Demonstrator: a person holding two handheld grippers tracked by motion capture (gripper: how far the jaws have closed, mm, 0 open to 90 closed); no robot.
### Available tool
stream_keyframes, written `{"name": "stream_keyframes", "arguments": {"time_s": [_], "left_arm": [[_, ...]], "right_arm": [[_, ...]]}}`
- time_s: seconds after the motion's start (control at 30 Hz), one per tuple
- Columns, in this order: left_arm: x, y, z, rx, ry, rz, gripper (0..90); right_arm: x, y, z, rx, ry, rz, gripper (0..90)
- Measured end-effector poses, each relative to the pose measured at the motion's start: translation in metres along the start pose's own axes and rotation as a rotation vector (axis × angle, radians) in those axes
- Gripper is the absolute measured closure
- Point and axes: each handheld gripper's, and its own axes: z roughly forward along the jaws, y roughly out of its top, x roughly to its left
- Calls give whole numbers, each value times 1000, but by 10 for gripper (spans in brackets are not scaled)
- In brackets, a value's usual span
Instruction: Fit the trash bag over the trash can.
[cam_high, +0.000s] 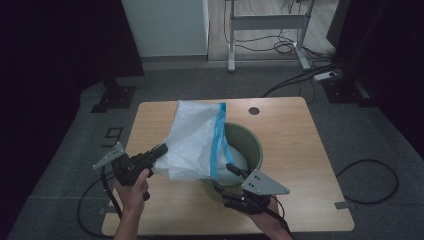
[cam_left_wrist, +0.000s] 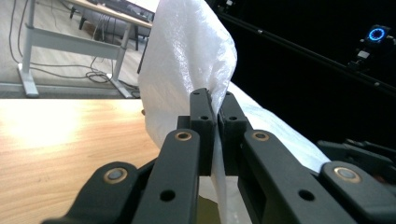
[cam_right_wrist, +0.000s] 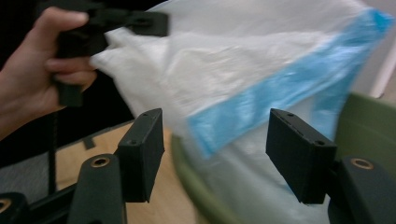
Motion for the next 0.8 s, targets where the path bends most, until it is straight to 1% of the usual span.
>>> {"name": "stream_keyframes", "arguments": {"time_s": [0.03, 0.07, 0.1, 0.13, 0.17, 0.2, 0.23, 0.27, 0.33, 0.37, 0.4, 0.47, 0.57, 0.6, 0.63, 0.67, 0.7, 0.73, 0.8], "left_arm": [[1, 0, 1, 2, 0, -1, 868], [1, -1, 1, 4, 0, -2, 868], [1, -1, 2, 5, 1, -4, 868], [1, -1, 3, 7, 0, -4, 868], [1, -1, 3, 8, -1, -4, 868], [1, -2, 4, 11, -3, -3, 868], [1, -2, 4, 12, -7, -2, 868], [0, -2, 5, 15, -10, 0, 868], [-2, -3, 8, 24, -19, 3, 868], [-2, -3, 10, 27, -22, 4, 868], [-4, -3, 13, 34, -28, 8, 868], [-8, -4, 21, 48, -39, 14, 868], [-17, -4, 35, 71, -61, 30, 868], [-21, -4, 40, 79, -69, 37, 867], [-24, -4, 44, 85, -73, 42, 867], [-30, -5, 51, 103, -86, 54, 866], [-30, -5, 51, 103, -86, 54, 864], [-33, -6, 54, 113, -92, 59, 864], [-38, -10, 57, 135, -98, 78, 861]], "right_arm": [[4, -1, 4, 9, 0, -18, 373], [6, -2, 9, 21, -15, -39, 433], [6, -2, 9, 21, -15, -39, 433], [4, -3, 15, 46, -48, -41, 534], [3, -3, 17, 40, -57, -43, 630], [3, -3, 17, 40, -57, -43, 630], [1, -3, 17, 23, -69, -40, 715], [0, -2, 17, 18, -75, -31, 774], [-2, 1, 16, 22, -96, -25, 868], [-3, 1, 15, 16, -106, -21, 888], [-6, 4, 10, -3, -127, -7, 889], [-7, 5, 7, -14, -136, -1, 890], [-11, 14, -4, -67, -175, 1, 890], [-14, 21, -10, -92, -193, -1, 890], [-14, 21, -10, -92, -193, -1, 890], [-16, 28, -15, -120, -209, -3, 890], [-17, 32, -17, -134, -215, -5, 890], [-17, 32, -17, -134, -215, -5, 890], [-18, 40, -20, -158, -219, -7, 889]]}}
